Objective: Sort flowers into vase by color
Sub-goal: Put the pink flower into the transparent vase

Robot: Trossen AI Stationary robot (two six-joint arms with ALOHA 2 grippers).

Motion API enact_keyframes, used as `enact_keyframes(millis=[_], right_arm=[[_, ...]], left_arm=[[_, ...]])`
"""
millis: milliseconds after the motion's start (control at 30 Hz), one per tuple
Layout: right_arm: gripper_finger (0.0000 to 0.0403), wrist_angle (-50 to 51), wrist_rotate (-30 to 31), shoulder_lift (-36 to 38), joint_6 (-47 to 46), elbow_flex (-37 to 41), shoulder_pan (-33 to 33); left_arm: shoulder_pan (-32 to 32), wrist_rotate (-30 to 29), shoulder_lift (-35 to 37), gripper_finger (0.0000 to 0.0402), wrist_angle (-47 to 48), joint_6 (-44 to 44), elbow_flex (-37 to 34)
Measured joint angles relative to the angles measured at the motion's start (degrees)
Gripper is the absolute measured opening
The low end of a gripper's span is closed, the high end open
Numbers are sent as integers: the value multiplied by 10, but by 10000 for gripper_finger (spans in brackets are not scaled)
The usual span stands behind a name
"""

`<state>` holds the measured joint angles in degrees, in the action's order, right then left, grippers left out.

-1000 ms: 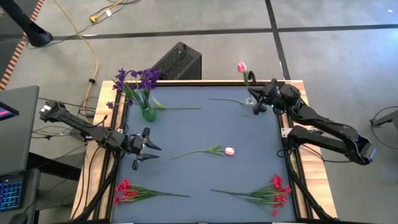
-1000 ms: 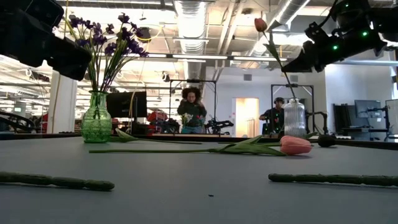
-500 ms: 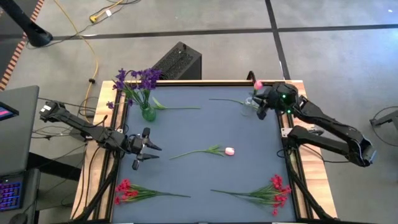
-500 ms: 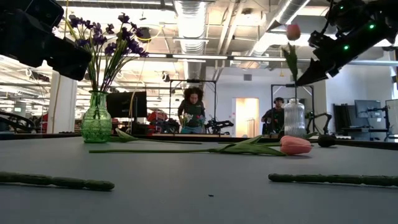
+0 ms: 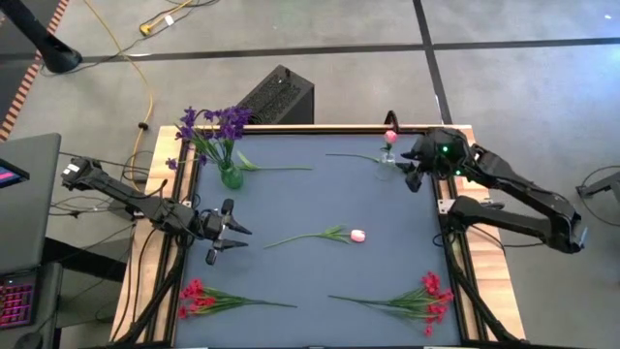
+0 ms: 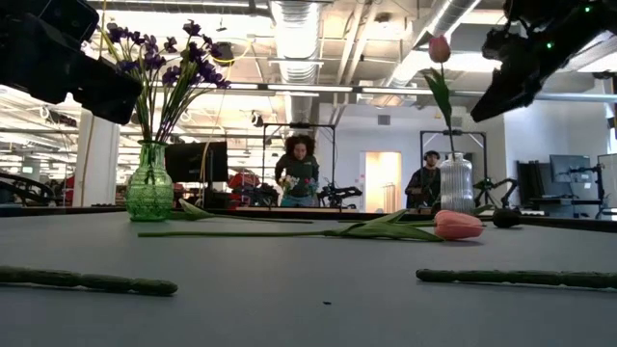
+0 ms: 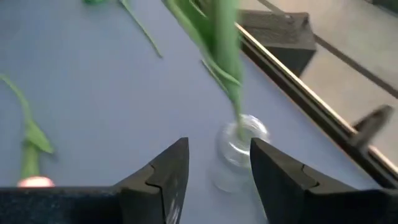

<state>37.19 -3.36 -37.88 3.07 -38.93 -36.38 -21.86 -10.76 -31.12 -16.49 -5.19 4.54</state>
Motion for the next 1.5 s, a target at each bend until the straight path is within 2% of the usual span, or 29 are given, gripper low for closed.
enact_keyframes(millis=[267, 567, 733, 967, 1100, 1233, 1333, 1500], right_arm=[[185, -45, -13, -50, -68, -1, 152], [175, -113, -10, -169, -179, -1, 344], [167, -159, 20, -240, -243, -1, 429], [160, -239, 35, -335, -310, -1, 494], [159, -308, 35, -390, -316, -1, 517], [159, -317, 36, -447, -314, -37, 535], [159, -317, 47, -493, -286, -76, 541], [159, -316, 103, -574, -198, -147, 544]], left_arm=[[0, -1, 0, 141, -14, 11, 0], [0, 0, 0, 141, -38, 40, 0], [0, 11, 0, 141, -41, 50, 0], [0, 11, 0, 141, -41, 70, 0], [0, 11, 0, 141, -51, 90, 0], [0, 11, 0, 141, -68, 112, 0], [0, 11, 0, 141, -76, 124, 0], [0, 11, 0, 141, -79, 140, 0]])
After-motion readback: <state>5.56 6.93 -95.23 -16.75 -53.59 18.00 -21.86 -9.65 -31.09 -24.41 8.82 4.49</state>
